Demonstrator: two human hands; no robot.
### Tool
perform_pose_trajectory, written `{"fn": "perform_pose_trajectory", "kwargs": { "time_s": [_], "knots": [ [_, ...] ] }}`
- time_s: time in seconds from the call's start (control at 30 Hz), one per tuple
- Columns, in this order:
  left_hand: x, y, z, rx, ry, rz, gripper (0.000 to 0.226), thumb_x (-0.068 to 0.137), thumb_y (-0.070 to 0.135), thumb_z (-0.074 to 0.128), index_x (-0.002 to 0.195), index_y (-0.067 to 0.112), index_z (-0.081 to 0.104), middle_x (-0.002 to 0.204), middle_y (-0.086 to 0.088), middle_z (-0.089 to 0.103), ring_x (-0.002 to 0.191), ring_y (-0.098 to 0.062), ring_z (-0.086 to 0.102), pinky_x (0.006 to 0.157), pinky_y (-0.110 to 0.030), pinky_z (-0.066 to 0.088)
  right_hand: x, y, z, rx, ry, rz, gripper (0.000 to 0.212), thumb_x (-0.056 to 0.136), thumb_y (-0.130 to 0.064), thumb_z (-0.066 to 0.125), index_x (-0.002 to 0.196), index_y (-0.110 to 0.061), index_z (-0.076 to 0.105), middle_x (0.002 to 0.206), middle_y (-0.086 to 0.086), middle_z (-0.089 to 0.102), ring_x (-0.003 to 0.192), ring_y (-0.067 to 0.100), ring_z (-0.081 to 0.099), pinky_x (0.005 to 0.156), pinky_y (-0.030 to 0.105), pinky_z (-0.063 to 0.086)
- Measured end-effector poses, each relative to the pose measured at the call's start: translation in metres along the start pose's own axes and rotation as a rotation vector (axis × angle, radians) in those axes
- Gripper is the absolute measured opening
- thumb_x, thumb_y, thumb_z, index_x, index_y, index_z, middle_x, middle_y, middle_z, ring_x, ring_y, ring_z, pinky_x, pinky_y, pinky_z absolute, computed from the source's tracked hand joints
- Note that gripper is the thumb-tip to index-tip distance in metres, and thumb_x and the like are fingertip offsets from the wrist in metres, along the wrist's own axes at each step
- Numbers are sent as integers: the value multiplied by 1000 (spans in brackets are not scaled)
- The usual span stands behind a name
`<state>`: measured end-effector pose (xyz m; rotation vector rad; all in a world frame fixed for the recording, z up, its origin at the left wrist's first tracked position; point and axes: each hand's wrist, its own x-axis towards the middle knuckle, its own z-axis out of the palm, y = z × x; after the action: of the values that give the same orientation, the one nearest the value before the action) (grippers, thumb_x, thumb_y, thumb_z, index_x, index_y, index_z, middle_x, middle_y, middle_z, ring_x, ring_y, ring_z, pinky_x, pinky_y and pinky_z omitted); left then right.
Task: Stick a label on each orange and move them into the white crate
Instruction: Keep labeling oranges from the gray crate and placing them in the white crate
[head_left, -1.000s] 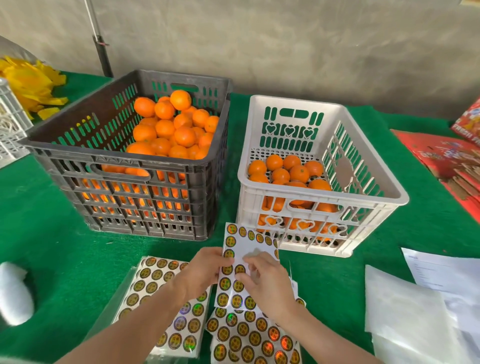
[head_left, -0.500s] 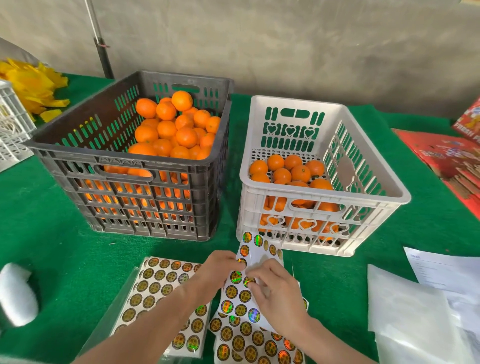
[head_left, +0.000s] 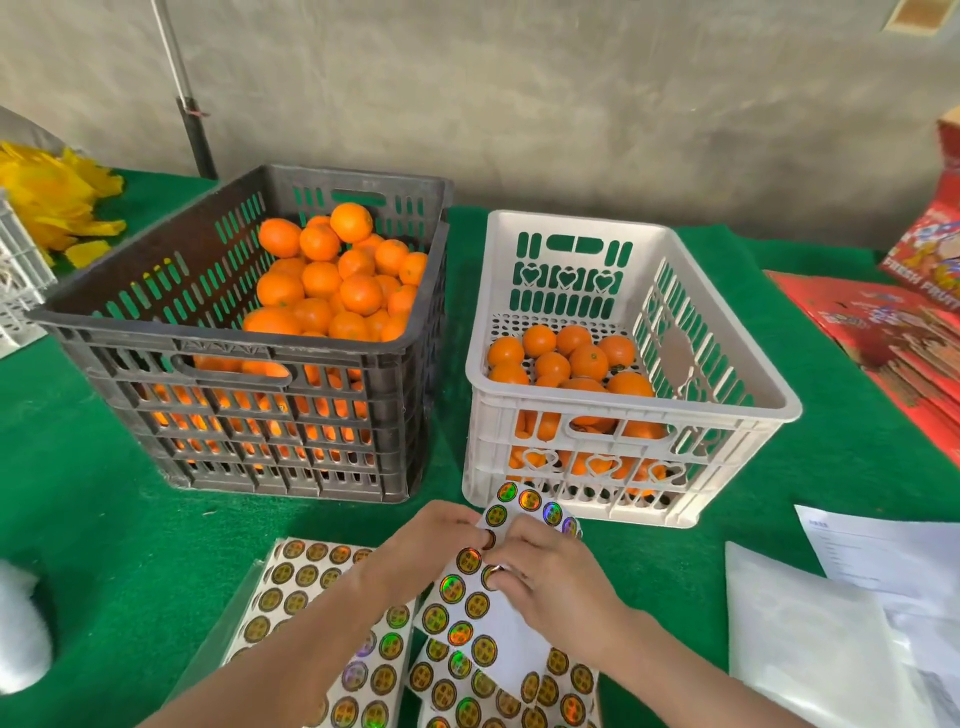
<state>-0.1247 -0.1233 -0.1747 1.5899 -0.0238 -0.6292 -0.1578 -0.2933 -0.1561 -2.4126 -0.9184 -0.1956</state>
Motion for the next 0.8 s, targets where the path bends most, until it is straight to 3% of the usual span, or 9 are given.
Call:
{"fn": "perform_pose_trajectory", "kwargs": {
  "time_s": [0.07, 0.17, 0.27, 0.37, 0.5, 0.6, 0.67, 0.73, 0.8],
  "knots": [
    [0, 1, -2, 13, -57, -5, 13, 75, 15, 62, 71, 8, 72, 71, -7, 68, 68, -19, 64, 68, -27, 49, 2, -1, -1, -15, 10, -32, 6, 70, -6, 75, 72, -10, 70, 73, 3, 62, 60, 18, 61, 52, 21, 49],
    [2, -1, 0, 43, -23, -31, 32, 67, 22, 62, 78, -8, 62, 75, -19, 58, 73, -28, 52, 74, -39, 41, 3, 2, -2, 3, -12, -17, 8, 72, -3, 72, 67, -6, 66, 74, 4, 61, 64, 21, 60, 57, 21, 47],
    [-1, -2, 5, 52, 11, -36, 22, 66, 18, 59, 78, 0, 61, 79, -13, 44, 76, -27, 33, 72, -40, 25, 2, 6, -2, 40, -103, 54, 9, 83, -8, 63, 74, -5, 64, 82, 1, 57, 74, 12, 53, 64, 18, 34],
    [-4, -3, 4, 31, 25, -33, 10, 74, 14, 60, 77, 4, 63, 75, -12, 51, 70, -24, 44, 69, -34, 35, 4, 6, -7, 198, -154, 137, 12, 83, -7, 65, 71, -8, 64, 72, -14, 50, 69, -4, 46, 64, 11, 32],
    [-8, -19, -1, 24, 52, -93, 13, 87, 9, 57, 89, 5, 69, 90, -17, 72, 83, -29, 68, 77, -36, 53, 18, 4, -36, 542, 77, 428, 23, 81, -11, 71, 65, -27, 67, 65, -9, 61, 63, 2, 52, 63, 23, 46],
    [-15, -29, 4, 194, 74, -74, 21, 84, 3, 57, 104, 0, 63, 97, -8, 71, 92, -28, 64, 84, -37, 50, 41, -7, -56, 730, 252, 453, 20, 81, -12, 71, 68, -27, 71, 67, -6, 66, 62, 4, 55, 60, 22, 44],
    [-19, -30, 13, 389, 80, -97, 47, 83, 0, 57, 129, 9, 51, 120, 0, 62, 109, -19, 57, 96, -32, 46, 61, -19, -65, 826, 302, 413, 22, 82, -9, 70, 67, -25, 71, 60, -8, 62, 54, 4, 52, 56, 20, 43],
    [-30, -20, 15, 730, 242, 39, 65, 87, 10, 59, 145, 19, 32, 140, 6, 37, 128, -10, 36, 111, -20, 25, 85, -32, -74, 879, 355, 328, 24, 83, -7, 68, 67, -25, 70, 55, -7, 58, 49, 7, 49, 54, 20, 43],
    [-48, 5, 3, 807, 401, 381, 52, 89, 19, 61, 138, 23, 44, 132, 11, 41, 115, 5, 39, 102, -3, 24, 114, -43, -81, 893, 420, 236, 20, 83, -10, 68, 68, -23, 67, 54, -9, 57, 49, 6, 49, 52, 19, 43]
  ]
}}
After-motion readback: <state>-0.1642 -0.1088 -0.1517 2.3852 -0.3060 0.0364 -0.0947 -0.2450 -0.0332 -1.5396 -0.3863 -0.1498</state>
